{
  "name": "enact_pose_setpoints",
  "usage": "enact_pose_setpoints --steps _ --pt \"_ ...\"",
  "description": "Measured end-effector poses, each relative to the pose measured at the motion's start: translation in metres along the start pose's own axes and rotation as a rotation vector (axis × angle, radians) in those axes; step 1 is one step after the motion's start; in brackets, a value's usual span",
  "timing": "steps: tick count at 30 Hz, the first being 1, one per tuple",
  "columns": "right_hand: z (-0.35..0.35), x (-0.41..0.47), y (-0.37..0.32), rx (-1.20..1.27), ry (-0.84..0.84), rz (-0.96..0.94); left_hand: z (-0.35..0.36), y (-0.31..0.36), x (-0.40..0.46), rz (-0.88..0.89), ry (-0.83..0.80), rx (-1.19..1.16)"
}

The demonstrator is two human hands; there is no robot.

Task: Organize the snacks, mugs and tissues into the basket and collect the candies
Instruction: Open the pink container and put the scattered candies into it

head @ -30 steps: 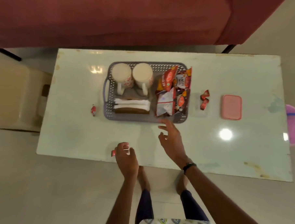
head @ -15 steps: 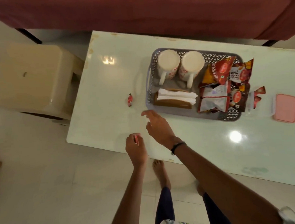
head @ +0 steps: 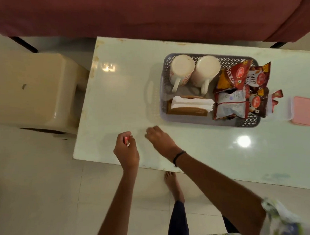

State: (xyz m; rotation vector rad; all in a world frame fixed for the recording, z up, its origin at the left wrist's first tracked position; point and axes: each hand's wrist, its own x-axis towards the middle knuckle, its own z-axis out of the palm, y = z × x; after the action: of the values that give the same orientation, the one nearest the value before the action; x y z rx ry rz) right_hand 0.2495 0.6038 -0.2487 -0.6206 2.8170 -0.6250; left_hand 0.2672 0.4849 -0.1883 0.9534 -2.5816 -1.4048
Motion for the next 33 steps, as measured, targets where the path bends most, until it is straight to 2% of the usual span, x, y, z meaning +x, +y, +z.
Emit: enact_pose_setpoints --steps 3,6,13,21,27,33 --pt "-0.015 -0.067 0.006 0.196 0.037 0.164 0.015 0.01 -0.032 0.002 -0.093 -0.012" --pt "-0.044 -0.125 0.02 0.321 0.153 0.358 0.032 0.024 -0.073 0.092 -0.229 0.019" --pt "-0.114 -0.199 0.098 0.392 0.489 0.632 0.1 0.095 -0.155 0.3 -0.502 0.012" --pt "-0.173 -0.242 0.197 0.438 0.723 0.829 0.216 0.181 -0.214 0.479 -0.551 -0.03" --pt "-0.186 -0.26 0.241 0.518 0.76 0.878 0.287 0.202 -0.234 0.414 -0.539 0.009" --pt "-0.192 -0.258 0.262 0.569 0.754 0.854 0.308 0.187 -0.235 0.311 -0.708 0.053"
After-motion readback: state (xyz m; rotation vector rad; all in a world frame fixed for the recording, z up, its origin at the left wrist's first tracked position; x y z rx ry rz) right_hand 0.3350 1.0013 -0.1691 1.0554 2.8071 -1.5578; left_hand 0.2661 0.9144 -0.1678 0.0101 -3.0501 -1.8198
